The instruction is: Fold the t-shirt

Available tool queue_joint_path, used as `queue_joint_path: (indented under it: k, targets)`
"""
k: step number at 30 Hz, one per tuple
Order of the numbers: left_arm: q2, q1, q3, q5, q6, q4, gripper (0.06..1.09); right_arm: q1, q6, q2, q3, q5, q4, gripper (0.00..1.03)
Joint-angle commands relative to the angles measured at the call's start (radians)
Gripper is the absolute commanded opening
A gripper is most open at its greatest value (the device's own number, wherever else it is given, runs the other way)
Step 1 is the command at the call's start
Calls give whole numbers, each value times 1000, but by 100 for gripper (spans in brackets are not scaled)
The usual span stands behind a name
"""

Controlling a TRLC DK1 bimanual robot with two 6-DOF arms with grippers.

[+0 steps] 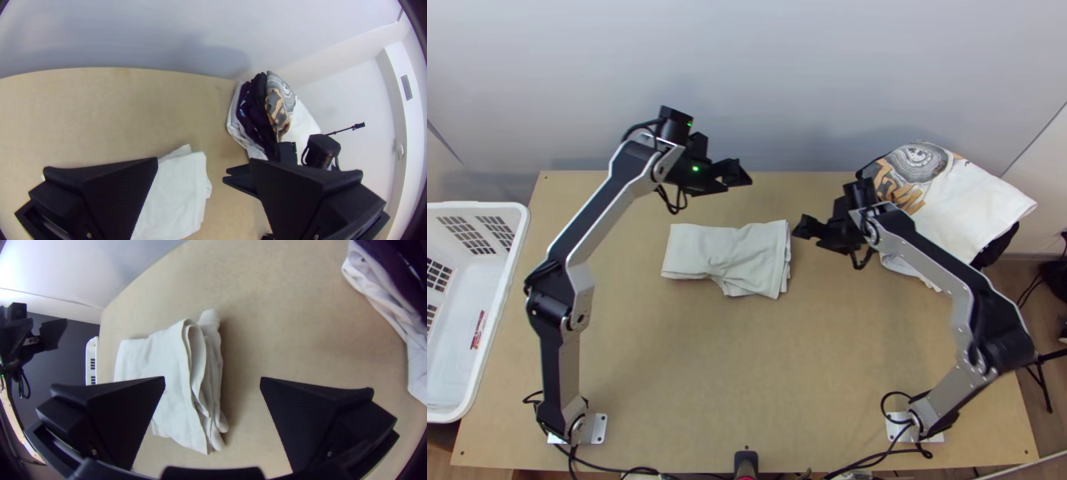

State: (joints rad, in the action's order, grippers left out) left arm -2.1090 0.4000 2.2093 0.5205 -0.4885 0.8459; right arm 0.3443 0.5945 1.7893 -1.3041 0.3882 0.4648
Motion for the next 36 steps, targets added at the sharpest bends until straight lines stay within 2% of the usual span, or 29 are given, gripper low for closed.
queue_joint_path:
  k: [1,15,26,27,28,29,30,31,33,36]
  targets:
    - [46,-59,-17,-4,24,41,105,22,25,136,-52,101,-43,99]
    - [47,-49,-14,-48,18,48,105,58,-13,234,-38,135,-132,99]
    - [57,-66,-17,-51,8,56,105,229,16,380,-242,133,-132,99]
    - [60,-67,-17,-51,8,56,105,246,16,384,-258,133,-130,97]
    - [61,-70,-17,-51,8,56,105,259,11,384,-270,133,-126,84]
    - [64,-75,-17,-51,8,56,105,265,4,371,-273,132,-123,61]
    - [66,-79,-17,-51,10,56,105,263,1,344,-271,132,-123,28]
    - [69,-87,-17,-51,10,56,105,254,2,318,-273,132,-123,7]
    - [73,-101,-17,-50,10,59,105,225,8,254,-268,133,-121,3]
    - [73,-122,-17,-50,11,67,105,182,-7,170,-300,152,-26,3]
